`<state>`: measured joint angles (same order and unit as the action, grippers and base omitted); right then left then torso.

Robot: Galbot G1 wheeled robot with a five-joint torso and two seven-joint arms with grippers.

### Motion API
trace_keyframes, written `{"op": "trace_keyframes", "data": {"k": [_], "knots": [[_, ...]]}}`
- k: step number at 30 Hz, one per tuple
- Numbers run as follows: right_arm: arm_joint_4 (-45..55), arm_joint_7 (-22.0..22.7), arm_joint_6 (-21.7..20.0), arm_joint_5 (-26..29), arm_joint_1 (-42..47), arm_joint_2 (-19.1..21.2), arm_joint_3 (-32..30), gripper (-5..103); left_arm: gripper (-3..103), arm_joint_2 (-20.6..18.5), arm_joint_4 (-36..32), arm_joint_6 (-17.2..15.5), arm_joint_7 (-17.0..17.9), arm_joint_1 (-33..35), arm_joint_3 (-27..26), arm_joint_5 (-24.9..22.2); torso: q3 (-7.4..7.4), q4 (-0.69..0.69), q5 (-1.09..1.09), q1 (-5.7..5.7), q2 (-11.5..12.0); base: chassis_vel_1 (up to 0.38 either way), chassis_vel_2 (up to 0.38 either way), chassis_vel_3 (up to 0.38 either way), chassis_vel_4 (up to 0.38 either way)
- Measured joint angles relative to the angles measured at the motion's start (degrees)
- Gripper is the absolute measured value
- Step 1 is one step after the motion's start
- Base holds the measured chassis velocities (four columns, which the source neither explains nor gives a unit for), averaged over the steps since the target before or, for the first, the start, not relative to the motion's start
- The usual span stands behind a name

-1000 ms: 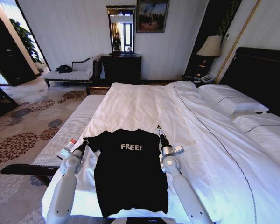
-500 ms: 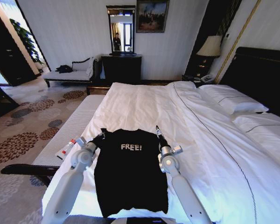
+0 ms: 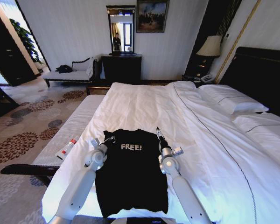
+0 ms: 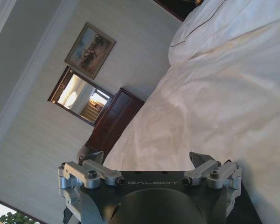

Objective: Fold the clothes on the bed.

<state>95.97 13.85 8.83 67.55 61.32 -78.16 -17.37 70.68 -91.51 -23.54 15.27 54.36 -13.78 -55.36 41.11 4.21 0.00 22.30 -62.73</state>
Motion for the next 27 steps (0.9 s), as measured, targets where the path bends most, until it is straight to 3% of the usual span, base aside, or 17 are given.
{"op": "trace_keyframes", "data": {"k": [2,7,11,12,16,17,21,22,23,26,27], "knots": [[-0.1,0.0,0.0,0.0,0.0,-0.1,0.0,100,1,-0.1,-0.3,-1.6,0.6,0.1,0.2,-0.5,0.0,0.0,0.0,0.0,0.0,0.0,0.0,0.0,0.0],[-0.7,0.0,0.0,-0.2,-0.3,-0.3,0.0,100,23,-0.4,-8.3,-9.9,1.8,2.7,-1.8,-4.6,0.0,0.0,-0.01,0.0,0.0,0.0,0.0,0.0,0.0],[-1.0,0.0,0.0,-0.7,-0.4,-0.6,0.4,100,33,-0.4,-12.8,-11.8,1.9,4.6,-5.1,-6.0,0.0,0.0,0.0,0.0,0.0,0.0,0.0,0.0,0.0],[-1.0,0.0,0.0,-0.7,-0.4,-0.6,0.4,100,33,-0.4,-12.8,-11.8,1.9,4.6,-5.1,-6.0,0.0,0.0,0.0,0.0,0.0,0.0,0.0,0.0,0.0],[-1.0,0.0,0.0,-0.9,-0.5,-0.9,0.7,100,55,-0.4,-15.7,-10.3,2.0,7.2,-12.0,-8.3,0.0,0.0,-0.01,0.0,0.0,0.0,0.0,0.0,0.0],[-1.0,0.0,0.0,-0.9,-0.5,-0.9,0.7,100,55,-0.4,-15.7,-10.3,2.0,7.2,-12.0,-8.3,0.0,0.0,-0.01,0.0,0.0,0.0,0.0,0.0,0.0],[-2.7,2.5,-2.7,-0.8,-2.1,0.7,1.0,100,76,0.5,-16.5,-4.8,3.7,9.4,-20.9,-8.8,-0.01,0.01,-0.01,0.0,0.0,0.0,0.0,0.0,0.0],[-2.7,2.5,-2.7,-0.8,-2.1,0.7,1.0,100,76,0.5,-16.5,-4.8,3.7,9.4,-20.9,-8.8,-0.01,0.01,-0.01,0.0,0.0,0.0,0.0,0.0,0.0],[-3.3,4.0,-4.4,-1.1,-2.5,1.3,1.2,100,76,0.5,-16.8,-3.6,3.9,10.5,-23.3,-6.7,0.0,0.01,-0.01,0.0,0.0,0.0,0.0,0.0,0.0],[-4.9,5.4,-7.0,-1.8,-3.4,2.7,1.7,100,92,-0.1,-15.7,-3.2,4.9,13.4,-26.5,1.0,-0.01,-0.03,0.0,0.0,0.0,0.0,0.0,0.0,0.0],[-4.9,5.4,-7.0,-1.8,-3.4,2.7,1.7,100,92,-0.1,-15.7,-3.2,4.9,13.4,-26.5,1.0,-0.01,-0.03,0.0,0.0,0.0,0.0,0.0,0.0,0.0]]}}
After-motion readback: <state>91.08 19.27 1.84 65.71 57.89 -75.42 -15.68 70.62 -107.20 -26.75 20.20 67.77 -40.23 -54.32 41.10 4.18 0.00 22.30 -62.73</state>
